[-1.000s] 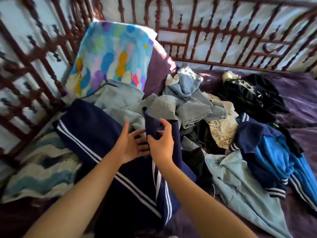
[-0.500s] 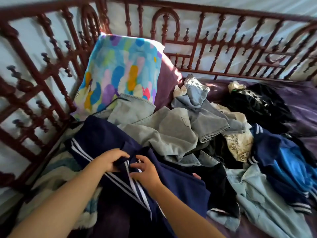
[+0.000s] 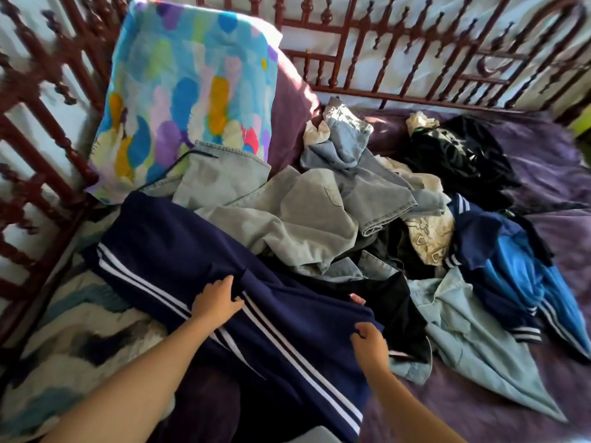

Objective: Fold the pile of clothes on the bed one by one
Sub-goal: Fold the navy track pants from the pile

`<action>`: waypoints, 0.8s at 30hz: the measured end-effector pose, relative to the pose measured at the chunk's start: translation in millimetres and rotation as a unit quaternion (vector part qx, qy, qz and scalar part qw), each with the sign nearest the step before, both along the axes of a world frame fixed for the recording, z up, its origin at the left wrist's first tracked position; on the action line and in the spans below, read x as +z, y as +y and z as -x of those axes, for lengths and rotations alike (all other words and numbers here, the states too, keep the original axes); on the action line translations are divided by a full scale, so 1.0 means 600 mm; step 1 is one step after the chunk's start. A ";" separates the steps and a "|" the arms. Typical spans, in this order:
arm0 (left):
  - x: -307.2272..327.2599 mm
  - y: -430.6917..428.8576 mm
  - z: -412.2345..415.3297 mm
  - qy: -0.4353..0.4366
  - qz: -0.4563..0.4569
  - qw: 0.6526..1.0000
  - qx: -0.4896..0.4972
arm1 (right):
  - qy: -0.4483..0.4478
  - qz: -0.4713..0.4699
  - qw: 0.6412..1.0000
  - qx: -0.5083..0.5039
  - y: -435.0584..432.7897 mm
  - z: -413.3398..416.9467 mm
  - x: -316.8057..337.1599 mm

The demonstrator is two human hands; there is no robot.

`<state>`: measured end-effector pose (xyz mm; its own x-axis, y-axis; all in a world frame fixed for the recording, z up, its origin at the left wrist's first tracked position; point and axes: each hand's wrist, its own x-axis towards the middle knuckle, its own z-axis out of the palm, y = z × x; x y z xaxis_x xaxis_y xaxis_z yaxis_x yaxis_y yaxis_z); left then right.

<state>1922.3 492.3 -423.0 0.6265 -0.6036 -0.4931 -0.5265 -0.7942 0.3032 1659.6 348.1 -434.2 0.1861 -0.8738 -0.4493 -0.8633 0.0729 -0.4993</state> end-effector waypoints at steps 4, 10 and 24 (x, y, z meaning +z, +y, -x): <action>0.014 -0.012 0.014 0.009 -0.094 0.994 0.049 | -0.016 -0.006 1.000 -0.013 -0.016 0.014 -0.009; 0.039 0.014 -0.007 0.095 0.036 0.989 0.108 | -0.042 -0.006 0.998 -0.048 -0.043 0.040 -0.014; 0.023 0.080 0.005 -0.009 0.096 0.948 0.303 | 0.111 0.095 0.958 0.245 -0.022 0.021 -0.022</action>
